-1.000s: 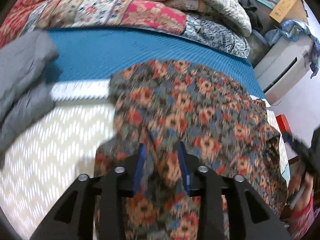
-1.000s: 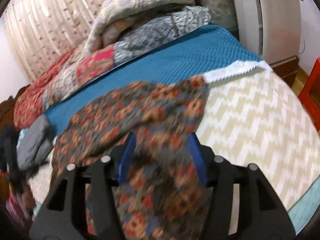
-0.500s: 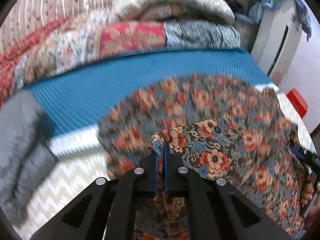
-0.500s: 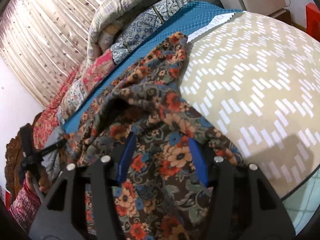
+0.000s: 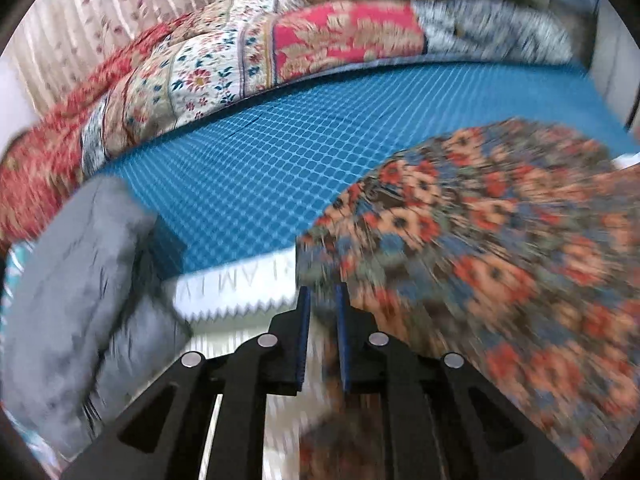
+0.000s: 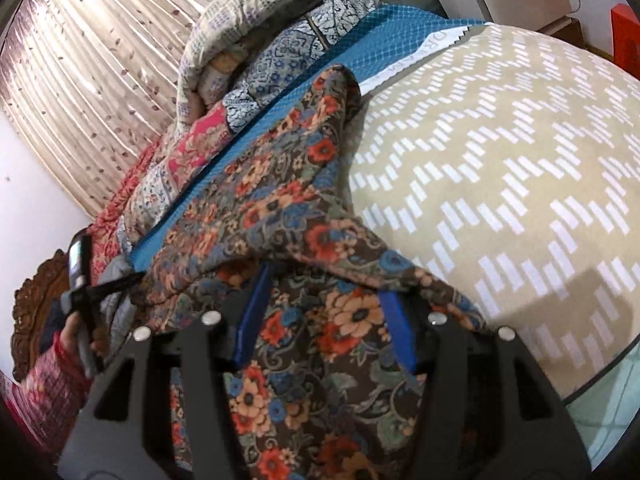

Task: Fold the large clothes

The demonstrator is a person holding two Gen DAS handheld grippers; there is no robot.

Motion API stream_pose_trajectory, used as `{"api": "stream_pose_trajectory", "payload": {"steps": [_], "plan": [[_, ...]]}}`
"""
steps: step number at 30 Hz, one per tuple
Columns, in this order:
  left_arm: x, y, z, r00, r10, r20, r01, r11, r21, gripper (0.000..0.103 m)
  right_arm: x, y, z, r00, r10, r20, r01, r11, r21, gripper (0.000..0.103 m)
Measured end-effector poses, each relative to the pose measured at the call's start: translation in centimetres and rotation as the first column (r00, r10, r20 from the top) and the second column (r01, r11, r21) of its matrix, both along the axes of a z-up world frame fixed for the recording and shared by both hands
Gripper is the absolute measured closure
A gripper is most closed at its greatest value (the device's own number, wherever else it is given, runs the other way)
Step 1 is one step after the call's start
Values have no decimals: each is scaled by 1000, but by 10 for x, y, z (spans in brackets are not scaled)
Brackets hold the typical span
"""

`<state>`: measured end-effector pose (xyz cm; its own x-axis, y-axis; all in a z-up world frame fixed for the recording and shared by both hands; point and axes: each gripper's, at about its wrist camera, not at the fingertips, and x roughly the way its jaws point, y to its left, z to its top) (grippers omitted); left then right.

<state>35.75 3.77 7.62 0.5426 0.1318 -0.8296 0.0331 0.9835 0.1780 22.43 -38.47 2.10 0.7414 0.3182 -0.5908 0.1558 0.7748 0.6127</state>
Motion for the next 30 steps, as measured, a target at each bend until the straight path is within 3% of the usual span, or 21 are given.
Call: {"api": "stream_pose_trajectory", "payload": {"steps": [1, 2, 4, 6, 7, 9, 11, 15, 19, 25, 27, 28, 29, 30], "plan": [[-18, 5, 7, 1000, 4, 13, -3, 999, -45, 93, -3, -7, 1, 999, -36, -1, 36, 999, 16, 73], [-33, 13, 10, 1000, 0, 16, 1, 997, -76, 93, -11, -21, -1, 994, -106, 12, 105, 991, 78, 80], [-69, 21, 14, 1000, -14, 16, 15, 992, -127, 93, -20, -38, -12, 988, -152, 14, 145, 963, 228, 82], [-113, 36, 8, 1000, -21, -11, 19, 990, -139, 93, -25, -31, -3, 993, -117, -26, 120, 972, 200, 76], [-128, 40, 5, 999, -24, -28, 19, 990, -142, 93, -29, -26, 7, 996, -83, -27, 86, 981, 172, 67], [-170, 53, -6, 996, -29, -81, 15, 986, -164, 93, -58, -22, 38, 998, -64, 28, 62, 996, 71, 58], [-205, 64, -20, 989, -23, -146, -6, 980, -197, 96, -89, -31, 55, 994, -102, 50, 102, 995, -3, 45], [-254, 69, -47, 965, -40, -261, -30, 966, -257, 103, -140, -58, 60, 992, -124, -21, 122, 988, -93, 44], [-286, 63, -47, 967, -67, -247, -8, 956, -294, 103, -187, -66, 45, 990, -97, -102, 87, 991, -104, 44], [-312, 68, -53, 967, -36, -252, -48, 947, -319, 103, -231, -35, 20, 988, 25, -154, -38, 996, -82, 44], [-324, 65, -52, 967, -35, -253, -49, 947, -318, 103, -239, -20, 18, 983, 67, -171, -88, 989, -118, 60], [-329, 63, -52, 966, -38, -256, -47, 946, -321, 103, -240, -16, 19, 980, 61, -189, -91, 984, -153, 87], [-337, 60, -51, 970, -42, -240, -38, 946, -322, 103, -244, -16, 21, 976, 51, -212, -87, 983, -161, 96], [-344, 56, -51, 972, -51, -227, -24, 949, -315, 103, -250, -20, 27, 979, 42, -201, -70, 988, -135, 97]]}}
